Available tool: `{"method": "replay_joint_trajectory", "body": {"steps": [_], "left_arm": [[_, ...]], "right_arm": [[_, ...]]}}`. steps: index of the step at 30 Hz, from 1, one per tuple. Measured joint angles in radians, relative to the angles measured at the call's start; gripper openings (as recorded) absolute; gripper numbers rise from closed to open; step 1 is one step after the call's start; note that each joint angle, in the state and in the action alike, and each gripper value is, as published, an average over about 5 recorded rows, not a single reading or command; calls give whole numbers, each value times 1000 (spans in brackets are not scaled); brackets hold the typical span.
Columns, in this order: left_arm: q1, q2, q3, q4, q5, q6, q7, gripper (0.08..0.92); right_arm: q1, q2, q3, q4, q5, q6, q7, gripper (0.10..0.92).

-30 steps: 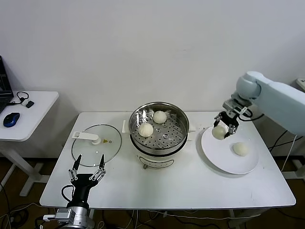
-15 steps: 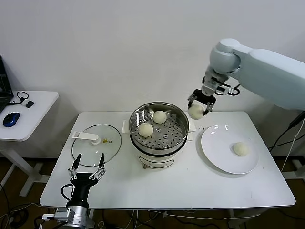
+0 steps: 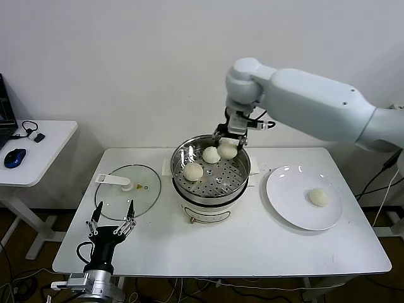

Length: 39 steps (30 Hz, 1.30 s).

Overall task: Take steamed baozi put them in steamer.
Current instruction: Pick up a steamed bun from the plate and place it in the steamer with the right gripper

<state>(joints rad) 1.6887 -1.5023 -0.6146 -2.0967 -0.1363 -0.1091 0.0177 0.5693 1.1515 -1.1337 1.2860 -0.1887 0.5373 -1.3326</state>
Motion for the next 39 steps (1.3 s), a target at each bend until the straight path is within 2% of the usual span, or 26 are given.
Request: {"method": "replay_joint_trajectory", "body": {"steps": [10, 34, 39], "left_arm": [[-1, 1, -3, 0, -4, 3, 0, 823], [0, 2, -3, 5, -5, 4, 0, 823], [0, 2, -3, 7, -6, 4, 0, 823]], "right_arm": [[-86, 64, 1, -19, -47, 21, 5, 653], [-177, 64, -4, -3, -87, 37, 7, 645], [-183, 58, -4, -2, -92, 38, 10, 690]]}}
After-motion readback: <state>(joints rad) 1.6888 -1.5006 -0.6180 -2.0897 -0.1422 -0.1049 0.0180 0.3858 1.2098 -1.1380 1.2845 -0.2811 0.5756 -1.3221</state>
